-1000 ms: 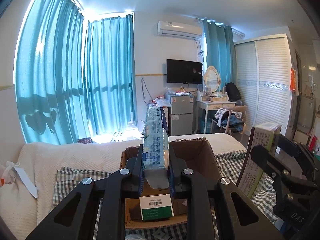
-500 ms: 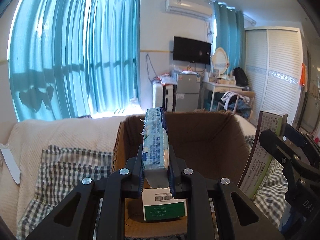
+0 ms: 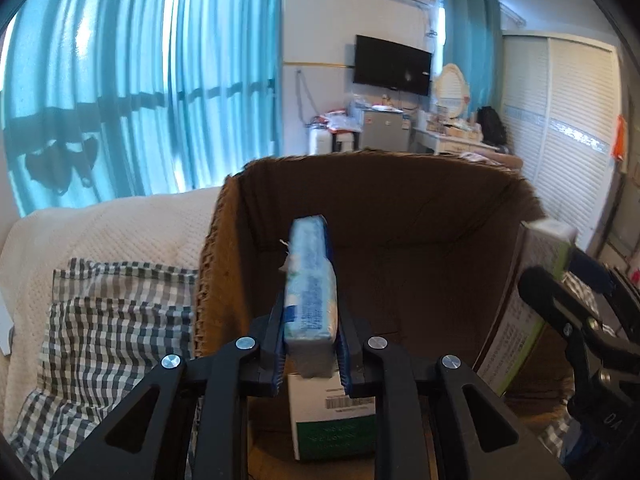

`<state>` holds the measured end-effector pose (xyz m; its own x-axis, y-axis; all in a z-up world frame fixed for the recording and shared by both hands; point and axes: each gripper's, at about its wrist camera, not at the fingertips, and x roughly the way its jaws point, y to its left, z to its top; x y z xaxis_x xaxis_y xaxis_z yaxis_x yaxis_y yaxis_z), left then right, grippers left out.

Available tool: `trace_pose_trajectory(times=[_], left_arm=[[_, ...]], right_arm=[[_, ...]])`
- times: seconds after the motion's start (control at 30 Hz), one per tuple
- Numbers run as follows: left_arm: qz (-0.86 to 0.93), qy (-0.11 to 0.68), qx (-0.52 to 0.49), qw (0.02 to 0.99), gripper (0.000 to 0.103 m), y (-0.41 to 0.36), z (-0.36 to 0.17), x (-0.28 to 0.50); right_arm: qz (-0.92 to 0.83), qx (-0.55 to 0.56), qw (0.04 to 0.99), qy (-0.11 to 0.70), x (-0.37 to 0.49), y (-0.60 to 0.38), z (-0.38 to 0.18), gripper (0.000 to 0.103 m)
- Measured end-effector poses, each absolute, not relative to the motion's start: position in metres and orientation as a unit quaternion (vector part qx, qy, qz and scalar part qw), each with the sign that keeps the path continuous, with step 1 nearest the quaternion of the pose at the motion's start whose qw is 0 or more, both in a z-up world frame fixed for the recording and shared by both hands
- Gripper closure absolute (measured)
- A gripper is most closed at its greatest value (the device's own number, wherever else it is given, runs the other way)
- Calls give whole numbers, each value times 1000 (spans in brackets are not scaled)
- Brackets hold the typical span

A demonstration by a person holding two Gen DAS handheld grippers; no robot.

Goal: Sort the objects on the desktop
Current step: 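Open both tools to drop the tube and tan box into the box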

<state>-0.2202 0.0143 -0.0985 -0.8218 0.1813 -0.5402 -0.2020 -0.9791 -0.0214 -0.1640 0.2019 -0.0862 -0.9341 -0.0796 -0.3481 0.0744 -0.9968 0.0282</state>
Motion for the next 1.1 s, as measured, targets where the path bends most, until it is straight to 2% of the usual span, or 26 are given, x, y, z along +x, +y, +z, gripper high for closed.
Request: trace_pose_trajectory(times=[0.07, 0.13, 0.27, 0.37, 0.43, 0.6, 0.67, 0.8, 1.1], left_arm=[[954, 13, -283, 97, 74, 12, -100, -221], [956, 10, -280, 90, 52, 11, -98, -220], [960, 3, -268, 84, 46, 10, -89, -214], [962, 0, -260, 80, 35, 9, -81, -209], [965, -1, -249, 78, 21, 9, -74, -202], [974, -5, -214, 72, 9, 5, -47, -181], [978, -16, -197, 74, 0, 1, -33, -171], [982, -20, -176, 67, 0, -2, -11, -153], [986, -30, -155, 49, 0, -14, 16, -115]], right_arm=[[-984, 176, 39, -5, -162, 203, -87, 24], [-985, 169, 36, -9, -158, 207, -84, 20], [-987, 156, 34, -20, -149, 211, -75, 15], [-988, 150, 32, -23, -141, 213, -68, 11], [-989, 143, 31, -24, -135, 213, -63, 9], [-991, 130, 37, -19, -120, 208, -49, 7], [-992, 121, 37, -16, -112, 206, -42, 7], [-993, 107, 38, -14, -96, 202, -30, 0], [-996, 89, 5, -10, -61, 208, -11, 0]])
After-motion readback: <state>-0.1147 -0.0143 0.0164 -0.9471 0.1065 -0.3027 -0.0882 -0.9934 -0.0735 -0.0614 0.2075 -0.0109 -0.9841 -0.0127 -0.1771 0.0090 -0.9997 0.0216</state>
